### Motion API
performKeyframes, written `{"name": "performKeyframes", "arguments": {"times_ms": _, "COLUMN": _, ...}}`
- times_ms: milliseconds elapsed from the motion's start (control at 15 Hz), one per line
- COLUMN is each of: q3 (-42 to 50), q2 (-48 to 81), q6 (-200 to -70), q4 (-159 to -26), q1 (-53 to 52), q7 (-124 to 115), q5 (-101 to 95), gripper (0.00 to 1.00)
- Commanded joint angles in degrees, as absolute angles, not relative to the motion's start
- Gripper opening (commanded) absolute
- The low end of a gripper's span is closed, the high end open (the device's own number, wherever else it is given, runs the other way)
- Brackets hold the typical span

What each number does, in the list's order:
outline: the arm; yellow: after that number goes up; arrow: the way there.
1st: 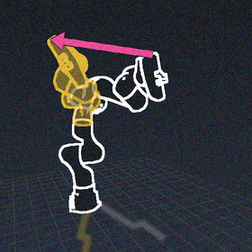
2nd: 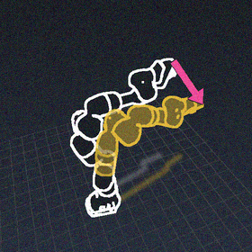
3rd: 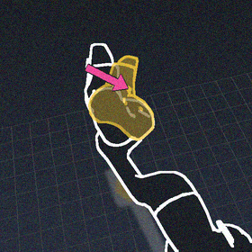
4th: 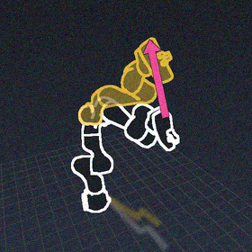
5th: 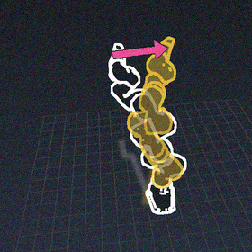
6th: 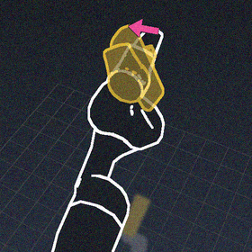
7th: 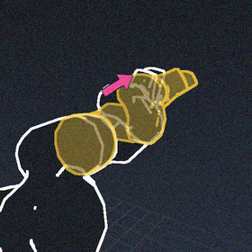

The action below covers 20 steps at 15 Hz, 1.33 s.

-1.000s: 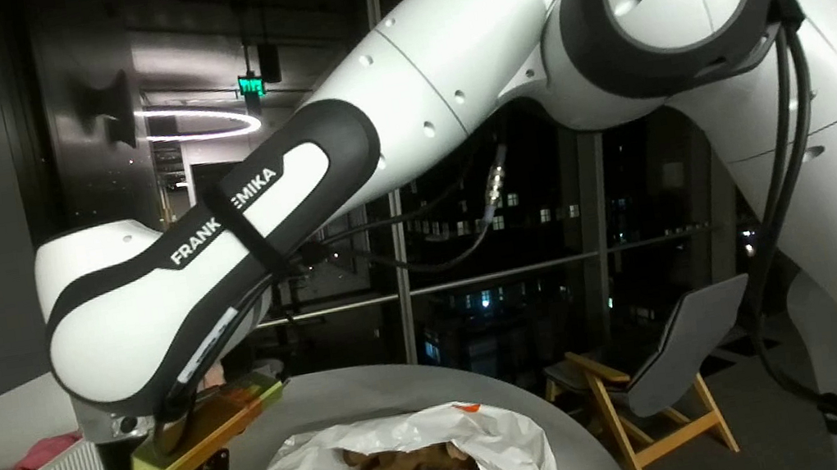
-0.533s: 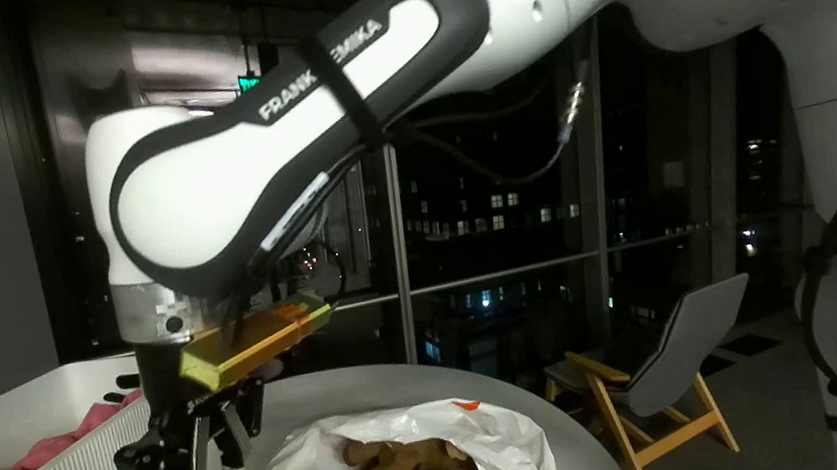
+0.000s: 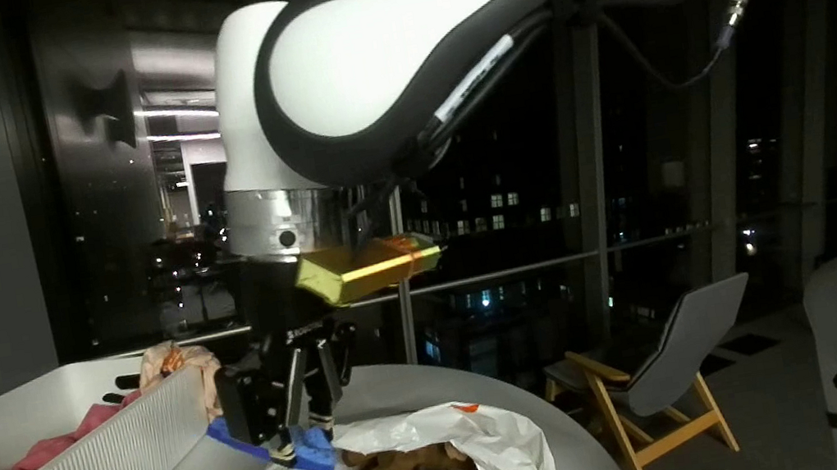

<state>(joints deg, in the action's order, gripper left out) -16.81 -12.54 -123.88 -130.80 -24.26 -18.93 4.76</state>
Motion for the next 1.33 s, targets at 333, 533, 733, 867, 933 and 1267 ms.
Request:
{"name": "performKeyframes", "arguments": {"times_ms": 333, "q3": -17.07, "q2": -7.8, "q6": -128.17, "q4": -138.75, "q1": -16.68, "q7": -19.89, "q5": 5.38, "gripper": 0.2}}
{"name": "performKeyframes", "arguments": {"times_ms": 533, "q3": -17.3, "q2": -1.62, "q6": -130.52, "q4": -137.04, "q1": -14.15, "q7": -27.43, "q5": -3.69, "gripper": 0.2}}
{"name": "performKeyframes", "arguments": {"times_ms": 733, "q3": -16.15, "q2": 4.46, "q6": -132.3, "q4": -135.18, "q1": -13.79, "q7": -37.12, "q5": -16.91, "gripper": 0.2}}
{"name": "performKeyframes", "arguments": {"times_ms": 867, "q3": -14.87, "q2": 7.6, "q6": -132.49, "q4": -133.68, "q1": -14.82, "q7": -40.66, "q5": -21.22, "gripper": 0.26}}
{"name": "performKeyframes", "arguments": {"times_ms": 933, "q3": -14.64, "q2": 8.55, "q6": -132.86, "q4": -133.15, "q1": -15.21, "q7": -40.34, "q5": -20.22, "gripper": 0.7}}
{"name": "performKeyframes", "arguments": {"times_ms": 1267, "q3": -15.14, "q2": 4.19, "q6": -130.59, "q4": -134.47, "q1": -17.28, "q7": -40.11, "q5": -18.03, "gripper": 0.92}}
